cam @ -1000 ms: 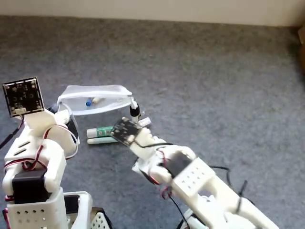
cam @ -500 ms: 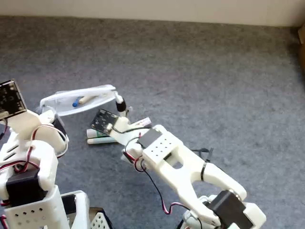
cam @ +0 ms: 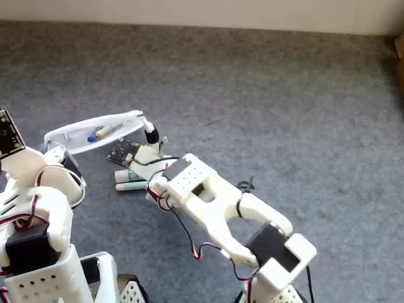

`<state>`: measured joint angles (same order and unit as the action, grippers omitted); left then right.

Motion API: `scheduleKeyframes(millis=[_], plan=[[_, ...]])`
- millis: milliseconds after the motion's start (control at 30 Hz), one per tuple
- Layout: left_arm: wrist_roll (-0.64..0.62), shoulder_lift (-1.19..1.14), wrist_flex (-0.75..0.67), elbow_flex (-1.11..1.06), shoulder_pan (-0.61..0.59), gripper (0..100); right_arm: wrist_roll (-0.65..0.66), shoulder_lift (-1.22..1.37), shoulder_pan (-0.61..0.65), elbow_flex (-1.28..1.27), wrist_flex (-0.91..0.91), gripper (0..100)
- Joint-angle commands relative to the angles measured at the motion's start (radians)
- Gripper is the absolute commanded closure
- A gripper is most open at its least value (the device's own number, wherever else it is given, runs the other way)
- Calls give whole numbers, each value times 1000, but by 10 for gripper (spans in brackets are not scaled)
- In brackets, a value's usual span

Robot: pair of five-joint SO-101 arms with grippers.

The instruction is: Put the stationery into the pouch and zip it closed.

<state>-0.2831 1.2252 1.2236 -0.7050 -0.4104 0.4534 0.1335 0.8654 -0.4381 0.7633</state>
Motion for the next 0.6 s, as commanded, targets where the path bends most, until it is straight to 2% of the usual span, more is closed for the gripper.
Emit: scheduleKeyframes(millis=[0,100,233,433,567], plan=[[-11,4,-26,4,-19,993,11,35,7,56,-18,807],[-11,4,-26,4,-19,993,31,51,7,51,-16,834],[-11,4,-26,4,-19,993,158,54,-2,47,1,933],[-11,4,-26,4,-18,993,213,50,-15,56,243,965],[-11,4,-26,4,-16,993,212,48,-30,51,335,966]])
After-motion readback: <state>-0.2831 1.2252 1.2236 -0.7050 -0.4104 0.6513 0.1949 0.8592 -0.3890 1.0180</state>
